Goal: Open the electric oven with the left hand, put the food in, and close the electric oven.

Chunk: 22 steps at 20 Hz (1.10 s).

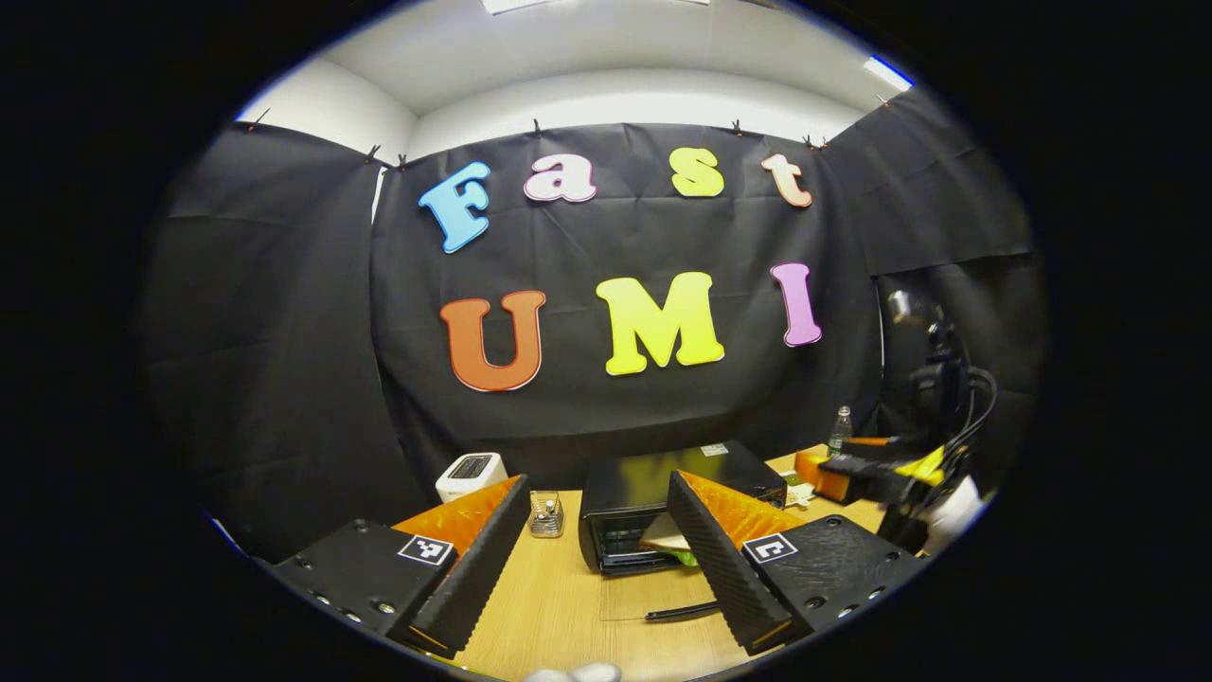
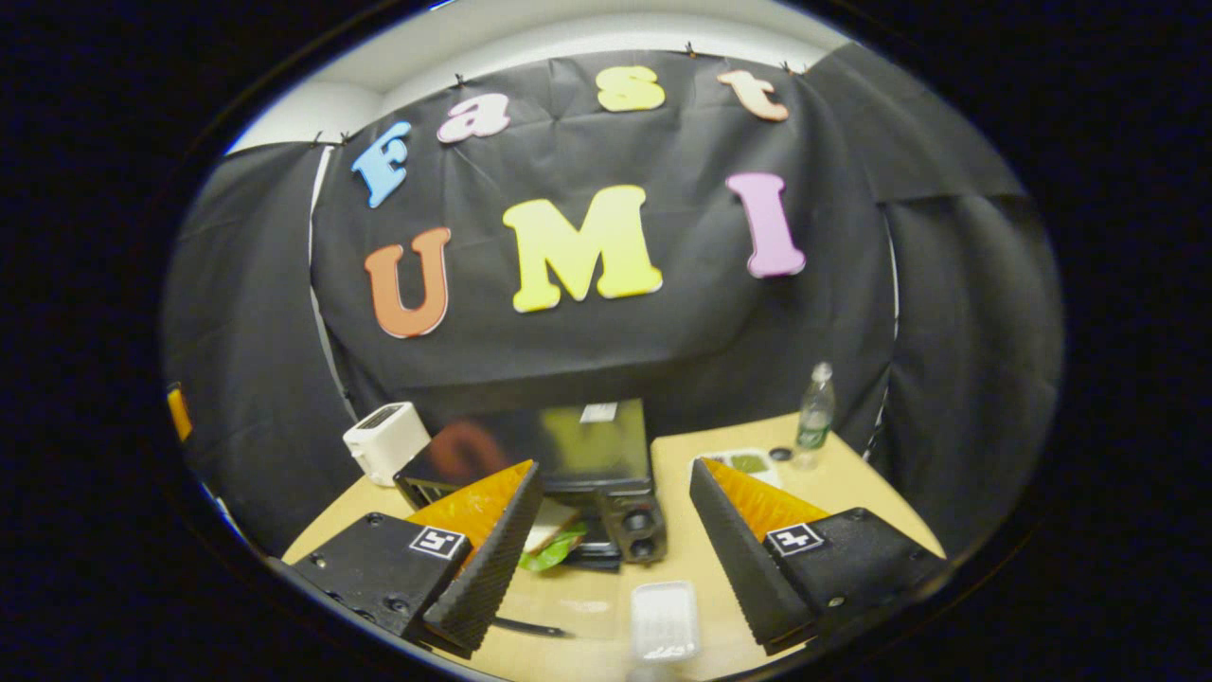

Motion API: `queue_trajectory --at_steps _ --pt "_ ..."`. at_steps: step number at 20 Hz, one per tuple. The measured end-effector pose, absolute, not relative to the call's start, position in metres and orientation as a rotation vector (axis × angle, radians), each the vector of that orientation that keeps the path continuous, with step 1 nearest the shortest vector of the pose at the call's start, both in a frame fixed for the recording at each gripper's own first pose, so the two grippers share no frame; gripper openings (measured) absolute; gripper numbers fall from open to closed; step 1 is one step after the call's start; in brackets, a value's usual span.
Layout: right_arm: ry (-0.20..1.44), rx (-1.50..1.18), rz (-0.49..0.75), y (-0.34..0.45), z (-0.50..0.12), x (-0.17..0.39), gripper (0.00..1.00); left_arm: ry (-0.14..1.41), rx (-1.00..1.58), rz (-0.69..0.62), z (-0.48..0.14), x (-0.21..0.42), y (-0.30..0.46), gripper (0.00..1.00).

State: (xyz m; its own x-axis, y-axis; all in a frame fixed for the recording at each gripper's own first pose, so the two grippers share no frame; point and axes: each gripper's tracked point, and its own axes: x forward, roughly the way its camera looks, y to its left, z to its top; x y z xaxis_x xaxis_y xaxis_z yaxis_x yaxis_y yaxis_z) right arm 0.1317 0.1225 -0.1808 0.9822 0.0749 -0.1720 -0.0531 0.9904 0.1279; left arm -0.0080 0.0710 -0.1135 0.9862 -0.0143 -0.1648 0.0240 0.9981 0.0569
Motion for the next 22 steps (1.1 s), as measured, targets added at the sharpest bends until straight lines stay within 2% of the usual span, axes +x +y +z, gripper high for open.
queue_trajectory --at_steps 5,9,22 --pt "0.066 0.053 0.007 0.058 -0.112 0.086 0.94 0.178 0.066 -0.039 -0.128 -0.009 0.049 0.95" --pt "0.028 0.031 -0.031 0.015 -0.087 0.058 0.95 0.261 0.056 -0.060 -0.178 -0.018 0.025 0.95" --pt "0.146 -0.020 -0.060 -0.056 -0.117 0.021 0.95 0.567 0.023 -0.090 -0.384 -0.044 -0.029 0.96"
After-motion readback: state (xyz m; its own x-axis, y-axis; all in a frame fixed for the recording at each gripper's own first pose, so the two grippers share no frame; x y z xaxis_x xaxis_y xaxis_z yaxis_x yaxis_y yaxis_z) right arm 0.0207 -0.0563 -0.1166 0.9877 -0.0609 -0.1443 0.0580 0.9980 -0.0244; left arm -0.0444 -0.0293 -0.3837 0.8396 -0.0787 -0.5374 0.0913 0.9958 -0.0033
